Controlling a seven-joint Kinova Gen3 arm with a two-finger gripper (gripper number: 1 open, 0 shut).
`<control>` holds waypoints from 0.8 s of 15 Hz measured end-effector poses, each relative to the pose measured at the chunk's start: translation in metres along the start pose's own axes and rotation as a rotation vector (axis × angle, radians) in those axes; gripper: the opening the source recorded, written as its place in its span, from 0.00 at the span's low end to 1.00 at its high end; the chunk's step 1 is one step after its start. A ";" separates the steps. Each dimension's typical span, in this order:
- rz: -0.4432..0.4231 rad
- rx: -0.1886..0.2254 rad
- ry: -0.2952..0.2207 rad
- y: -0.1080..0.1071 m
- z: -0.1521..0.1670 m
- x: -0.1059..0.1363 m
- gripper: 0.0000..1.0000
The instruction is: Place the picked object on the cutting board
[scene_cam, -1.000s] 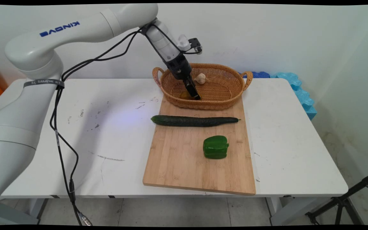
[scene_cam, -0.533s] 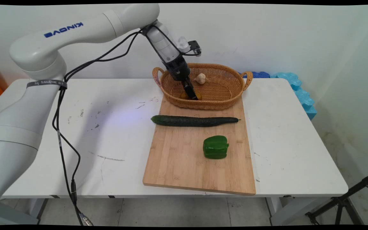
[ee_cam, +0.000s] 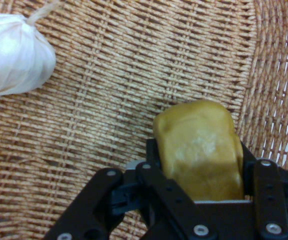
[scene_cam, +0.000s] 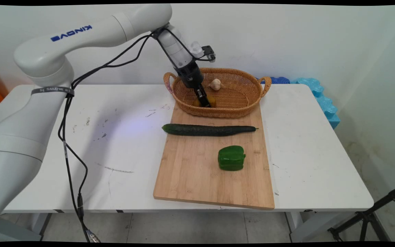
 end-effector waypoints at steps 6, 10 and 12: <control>0.009 0.001 0.004 0.000 -0.002 0.002 0.00; 0.039 0.035 0.029 0.002 -0.018 0.010 0.00; 0.059 0.058 0.048 0.005 -0.032 0.014 0.00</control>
